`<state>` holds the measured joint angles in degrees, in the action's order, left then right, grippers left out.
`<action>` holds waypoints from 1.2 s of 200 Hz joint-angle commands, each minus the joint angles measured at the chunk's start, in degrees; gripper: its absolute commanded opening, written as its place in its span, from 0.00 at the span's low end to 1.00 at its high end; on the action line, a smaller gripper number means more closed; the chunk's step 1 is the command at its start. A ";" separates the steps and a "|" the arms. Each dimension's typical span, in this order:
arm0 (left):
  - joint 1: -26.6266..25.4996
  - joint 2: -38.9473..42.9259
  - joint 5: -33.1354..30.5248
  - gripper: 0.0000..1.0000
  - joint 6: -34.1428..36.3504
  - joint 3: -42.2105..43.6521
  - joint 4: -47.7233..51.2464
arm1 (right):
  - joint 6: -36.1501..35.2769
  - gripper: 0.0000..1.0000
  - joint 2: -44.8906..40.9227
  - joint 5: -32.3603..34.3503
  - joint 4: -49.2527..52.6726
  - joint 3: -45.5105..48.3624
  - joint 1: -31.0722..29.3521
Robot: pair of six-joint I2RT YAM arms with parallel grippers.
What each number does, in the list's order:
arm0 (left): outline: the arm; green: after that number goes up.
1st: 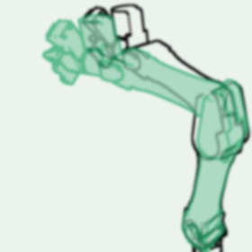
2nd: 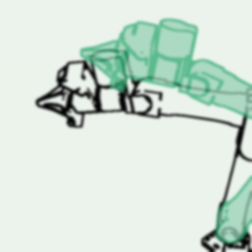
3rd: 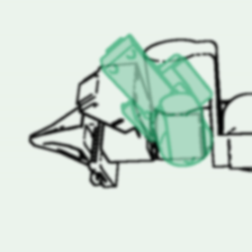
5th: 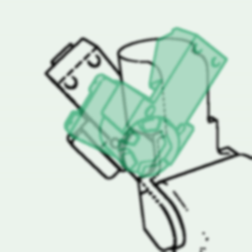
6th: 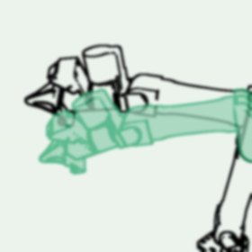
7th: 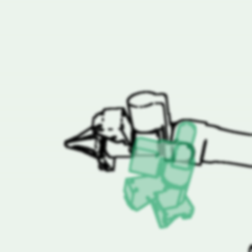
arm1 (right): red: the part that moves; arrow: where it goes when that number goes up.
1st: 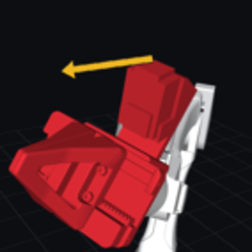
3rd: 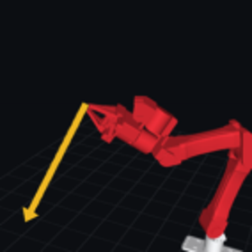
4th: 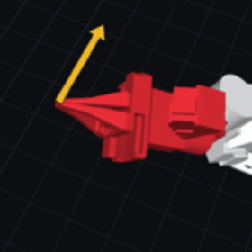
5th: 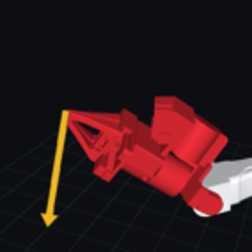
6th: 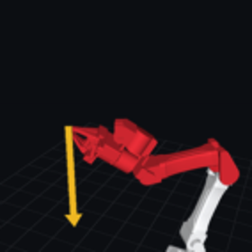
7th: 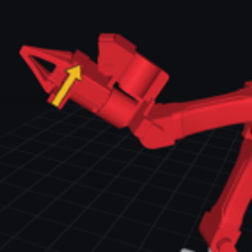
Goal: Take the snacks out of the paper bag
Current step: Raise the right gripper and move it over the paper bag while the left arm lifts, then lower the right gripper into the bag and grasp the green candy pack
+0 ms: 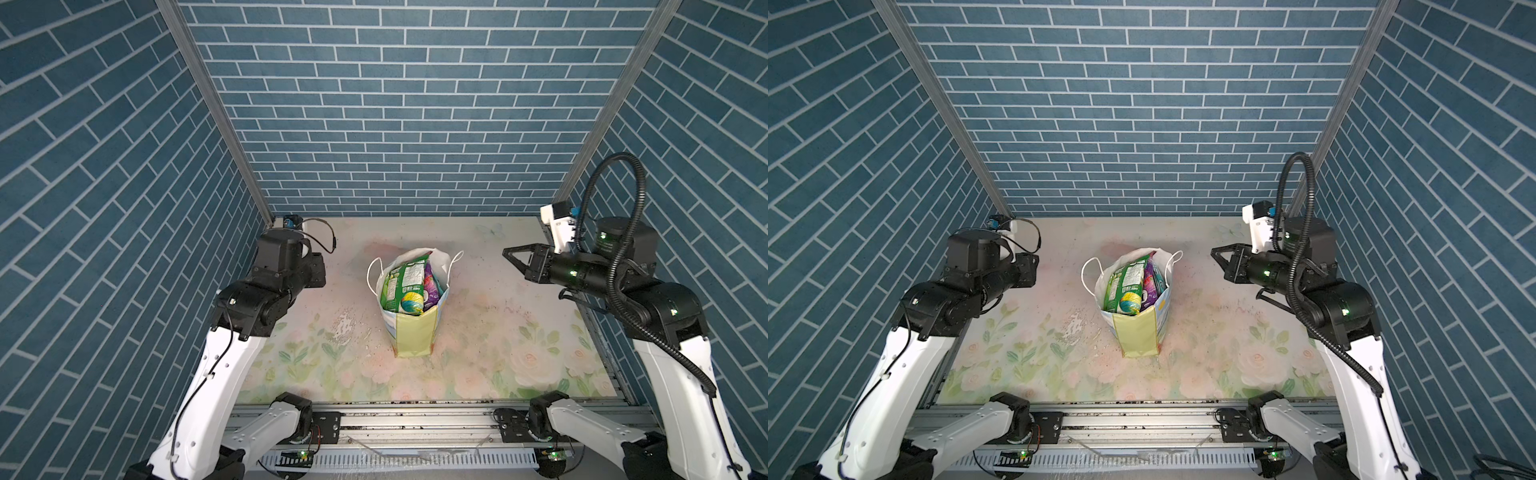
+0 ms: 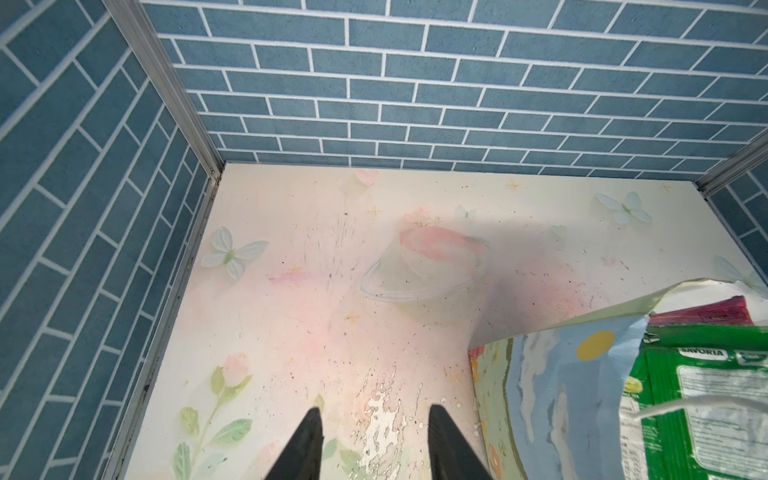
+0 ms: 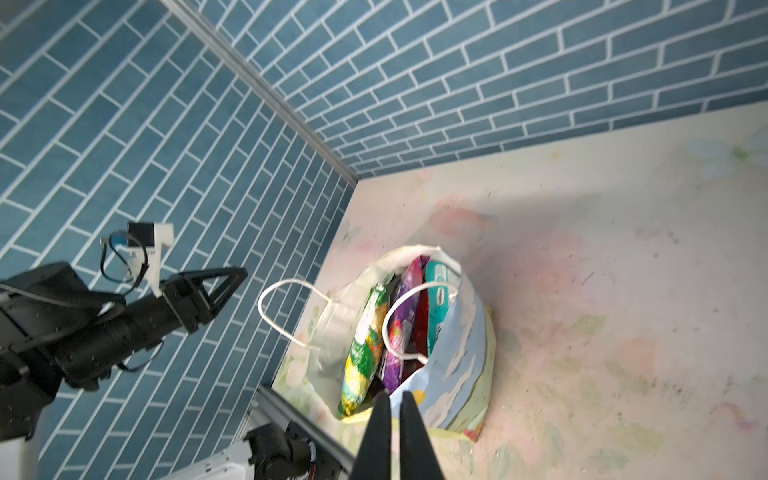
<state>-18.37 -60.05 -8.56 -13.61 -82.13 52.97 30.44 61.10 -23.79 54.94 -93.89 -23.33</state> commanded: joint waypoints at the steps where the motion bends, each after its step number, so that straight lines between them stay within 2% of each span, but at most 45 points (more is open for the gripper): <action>1: -0.33 -1.44 1.98 0.46 2.86 -2.87 1.62 | 2.79 0.08 3.74 6.38 2.43 0.61 -5.99; 23: -0.43 -3.03 4.15 0.48 4.74 -3.68 1.39 | 1.84 0.08 9.31 12.94 3.21 -2.52 -12.45; 46: -0.40 -4.93 6.55 0.48 5.91 -4.66 2.05 | 0.79 0.08 15.83 20.47 8.01 -9.94 -19.13; 60: -0.35 -5.58 8.51 0.49 6.29 -4.95 1.74 | 0.74 0.03 20.06 22.47 10.66 -14.25 -22.77; 92: -0.26 -6.06 10.34 0.52 7.27 -5.38 1.17 | 2.66 0.09 25.03 25.52 12.23 -21.15 -29.00; 122: -0.35 -7.02 12.91 0.54 7.61 -6.51 2.06 | 6.64 0.15 27.40 25.44 12.72 -22.14 -31.54; 159: -0.19 -7.47 13.87 0.56 9.31 -7.37 3.51 | 11.20 0.20 29.49 31.94 15.15 -22.62 -34.32; 183: 0.11 -7.48 14.72 0.58 10.13 -7.44 4.44 | 12.91 0.26 29.18 32.38 12.69 -20.54 -34.50; 200: 0.48 -7.56 16.20 0.63 10.17 -7.39 5.03 | 14.12 0.27 29.97 33.45 13.35 -20.68 -34.50; 240: 1.47 -6.93 18.68 0.64 10.17 -6.03 4.88 | 15.95 0.27 31.54 34.06 12.91 -19.87 -34.44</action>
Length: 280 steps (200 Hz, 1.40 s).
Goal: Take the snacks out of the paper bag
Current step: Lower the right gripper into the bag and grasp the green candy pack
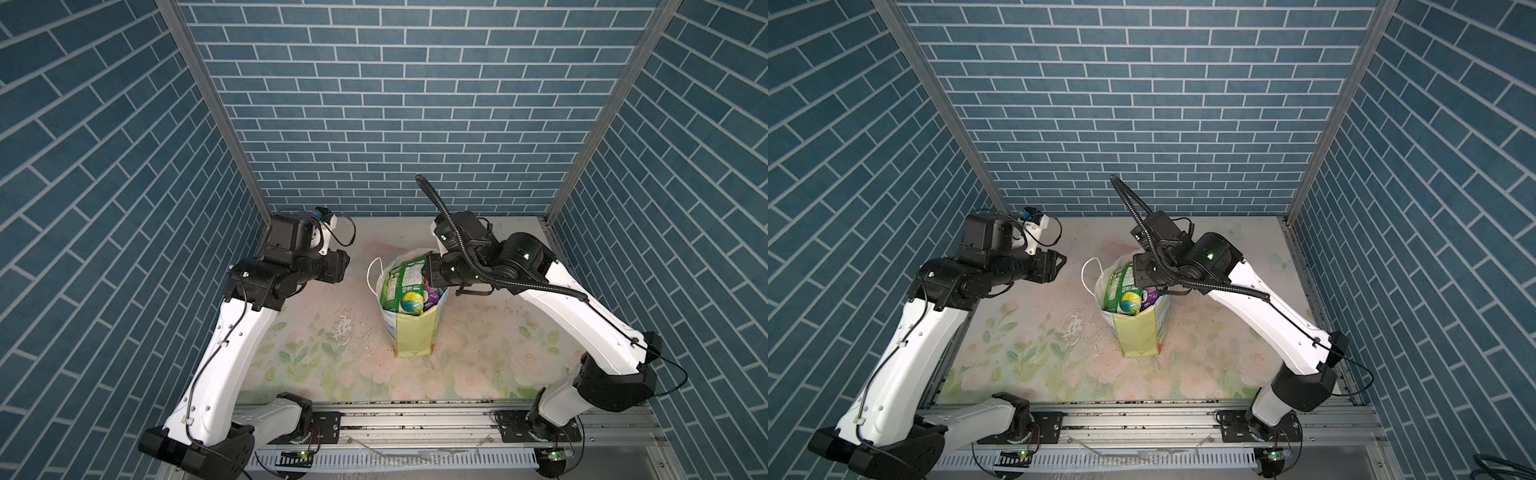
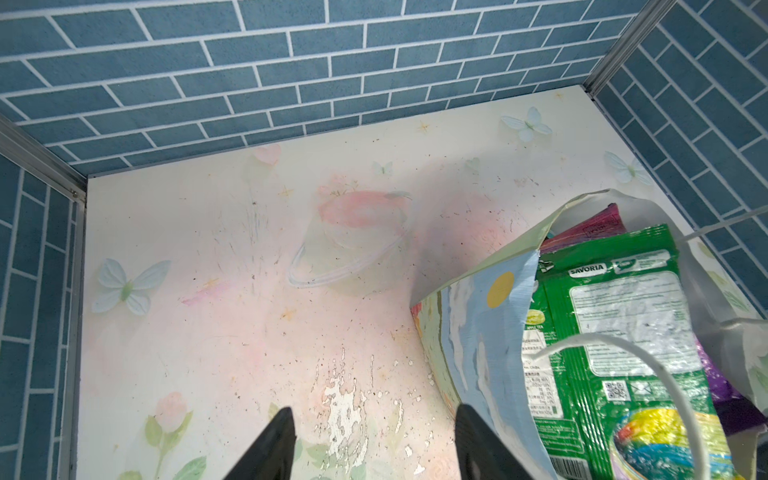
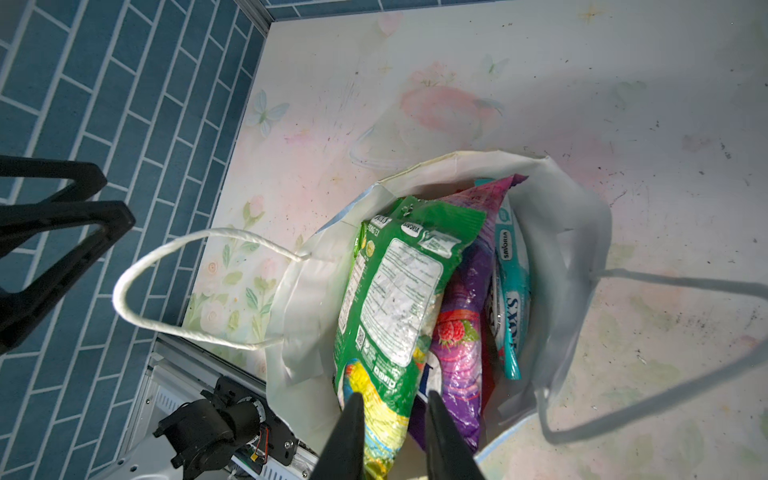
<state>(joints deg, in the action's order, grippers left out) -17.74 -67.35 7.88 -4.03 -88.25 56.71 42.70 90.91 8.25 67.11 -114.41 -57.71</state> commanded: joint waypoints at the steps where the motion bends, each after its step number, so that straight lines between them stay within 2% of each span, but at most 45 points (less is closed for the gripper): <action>1: 0.90 0.47 2.28 0.64 0.60 0.18 1.09 | 3.74 0.27 1.77 2.03 0.74 0.62 -0.09; 32: 2.40 0.90 5.09 0.64 0.21 0.36 0.77 | 4.42 0.27 4.07 2.39 1.36 -0.13 -0.09; 93: 3.58 1.70 5.66 0.65 0.52 0.24 1.21 | 5.81 0.27 3.63 4.58 -1.15 2.77 1.08; 213: 4.29 1.84 5.13 0.65 0.23 -0.96 0.87 | 4.77 0.26 3.17 0.10 -9.95 8.28 4.26; 236: 4.29 1.60 5.06 0.65 0.17 -1.02 0.64 | 4.16 0.20 2.97 -0.92 -10.67 8.63 4.93; 267: 4.29 1.30 4.87 0.64 0.04 -0.99 0.42 | 3.10 0.01 2.91 -2.46 -11.04 8.33 5.23; 280: 4.29 1.16 4.95 0.64 -0.19 -1.05 0.19 | 2.85 0.00 2.64 -2.67 -10.99 8.51 5.24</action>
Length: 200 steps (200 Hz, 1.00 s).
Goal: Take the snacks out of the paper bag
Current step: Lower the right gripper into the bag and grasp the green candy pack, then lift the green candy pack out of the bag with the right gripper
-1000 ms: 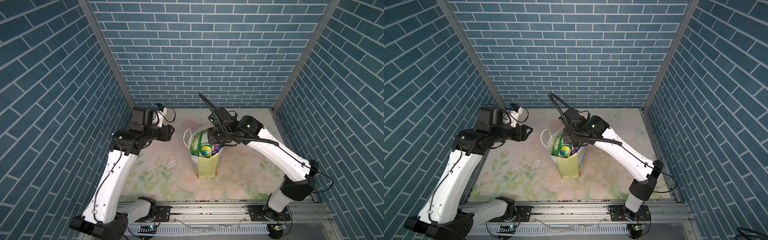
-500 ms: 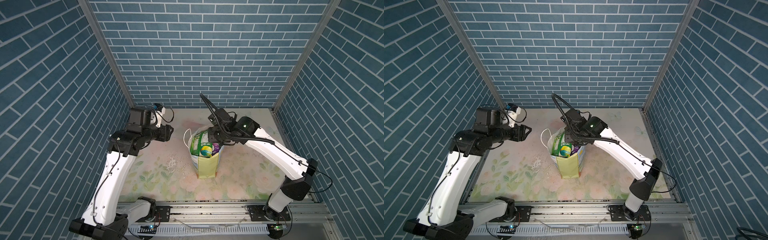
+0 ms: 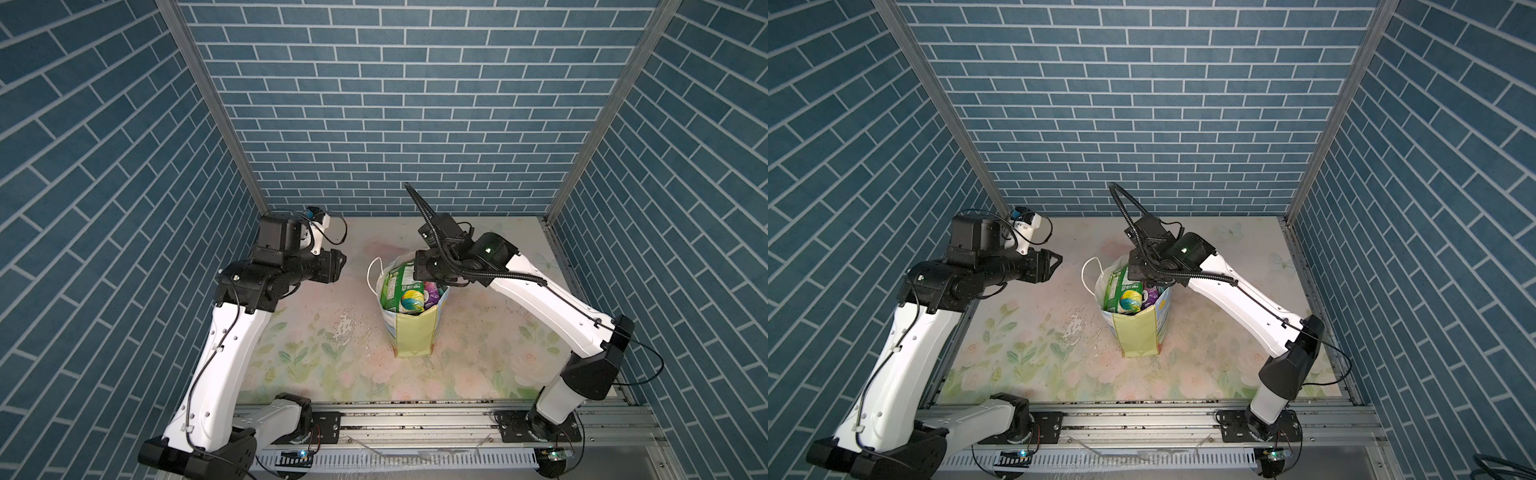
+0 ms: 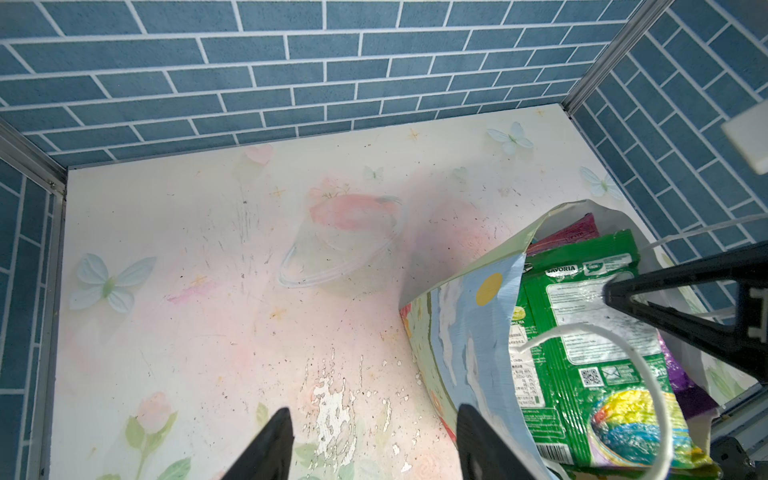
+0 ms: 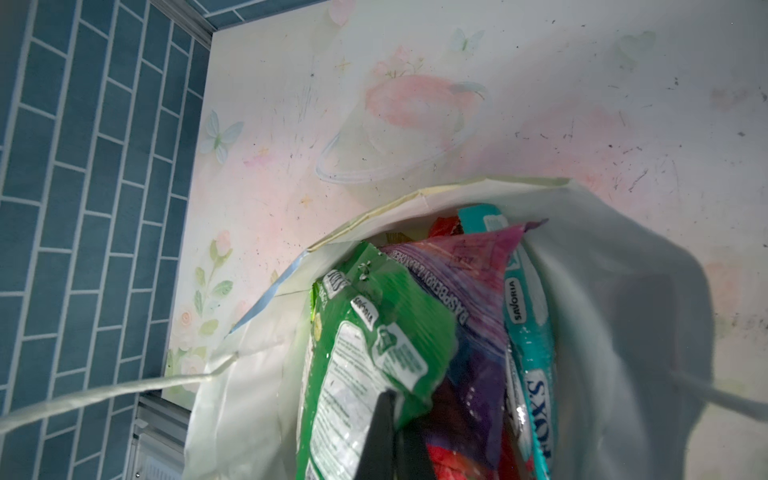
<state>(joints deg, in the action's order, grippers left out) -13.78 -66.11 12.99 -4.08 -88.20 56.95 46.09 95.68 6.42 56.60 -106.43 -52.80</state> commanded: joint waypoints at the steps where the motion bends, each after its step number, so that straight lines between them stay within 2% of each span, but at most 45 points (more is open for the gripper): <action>1: 0.33 -0.08 -0.16 0.64 -0.19 -1.09 -0.07 | -0.55 0.00 -2.15 -0.86 -0.50 0.53 0.32; 45: 0.33 -1.05 0.98 0.64 -1.18 -1.50 -1.48 | -3.72 0.00 -4.34 -1.12 -2.11 1.22 0.37; 95: 0.33 -2.38 1.95 0.59 -2.16 -2.65 -1.95 | -8.60 0.00 -6.75 -5.95 -7.85 1.05 0.75; 200: 0.33 -2.54 0.28 0.58 -1.94 -4.12 -1.57 | -15.71 0.00 -6.47 -8.29 -7.69 -9.80 2.78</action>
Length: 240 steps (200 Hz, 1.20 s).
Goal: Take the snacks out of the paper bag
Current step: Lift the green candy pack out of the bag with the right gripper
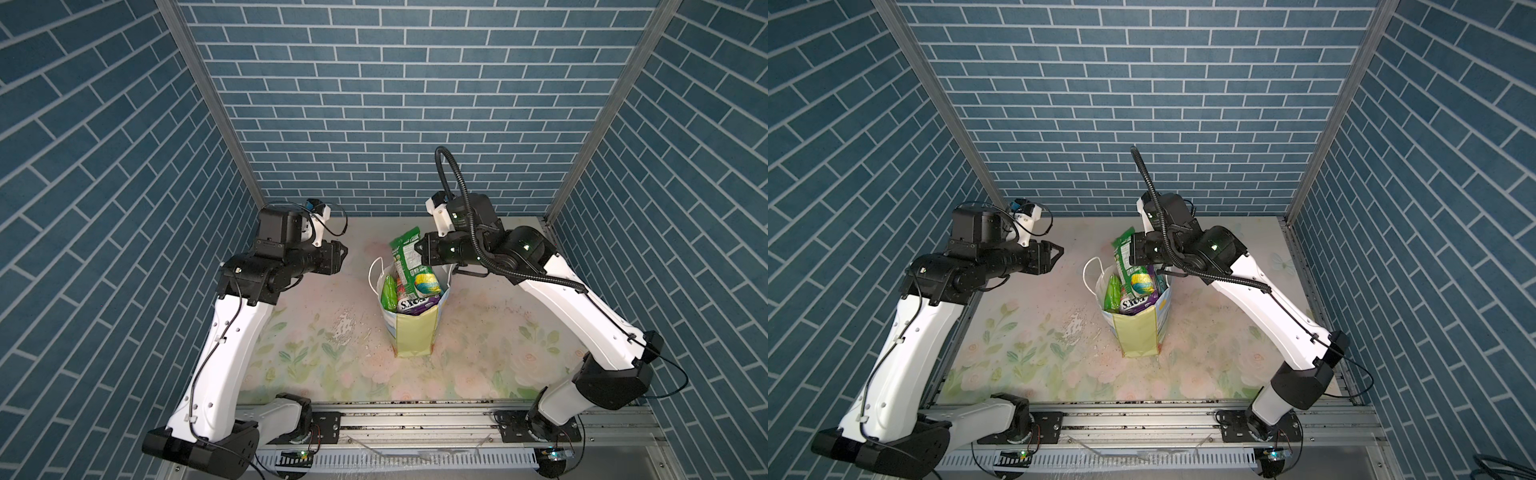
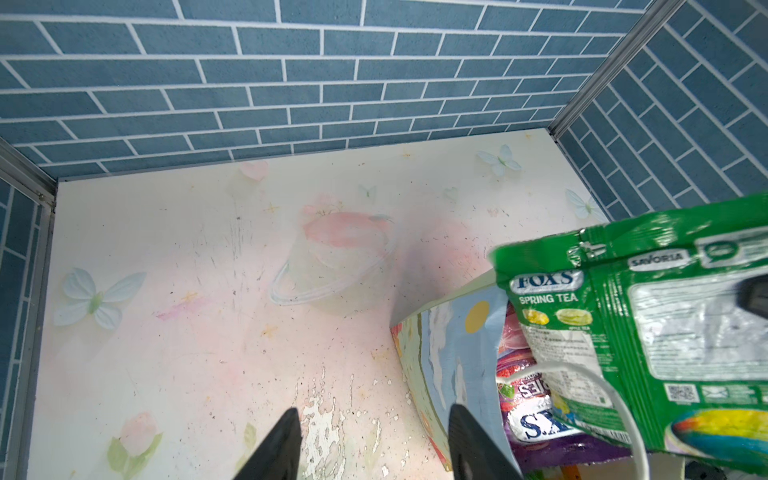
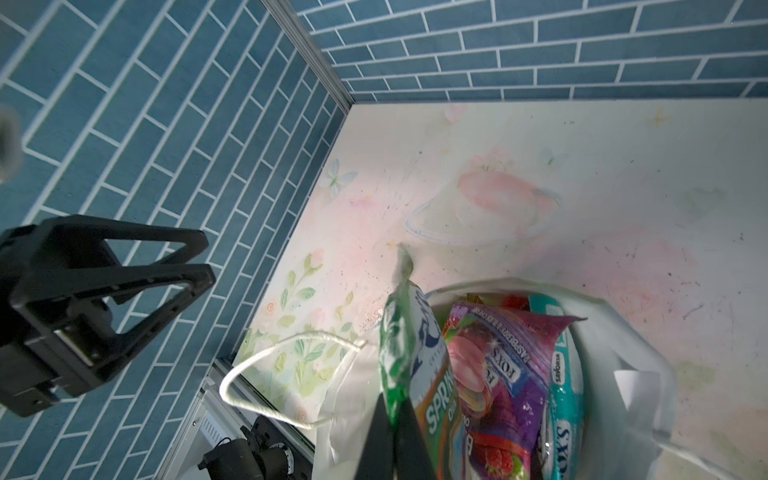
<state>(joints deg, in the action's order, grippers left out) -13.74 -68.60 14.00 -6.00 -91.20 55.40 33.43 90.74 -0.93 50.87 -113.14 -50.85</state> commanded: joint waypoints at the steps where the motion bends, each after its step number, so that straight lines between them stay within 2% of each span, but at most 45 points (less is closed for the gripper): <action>1: 0.29 -0.05 -0.73 0.58 -0.04 -1.15 -0.02 | -3.08 0.00 -1.53 -0.98 -1.94 -3.12 0.88; 89: 0.29 -0.57 -0.55 0.58 0.29 -3.33 0.61 | -7.95 0.00 -11.07 4.39 -8.34 -2.46 2.60; 135: 0.29 -0.91 0.06 0.58 0.41 -5.28 1.59 | -12.57 0.00 -17.57 15.06 -8.51 -1.98 2.63; 188: 0.20 -2.41 3.98 0.55 0.55 -11.16 5.06 | -15.91 0.00 -21.53 35.65 4.72 -3.32 2.60; 215: -0.10 -2.68 4.45 0.55 0.94 -13.76 6.81 | -12.21 0.00 -21.90 44.65 14.58 -1.95 2.69; 240: -1.44 -3.80 3.94 0.55 1.92 -17.04 9.57 | -6.14 0.00 -21.45 46.71 23.28 1.01 3.58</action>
<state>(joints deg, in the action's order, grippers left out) -14.02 -71.37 17.41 -5.43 -104.99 61.04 21.74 69.38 38.06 63.33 -114.37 -48.12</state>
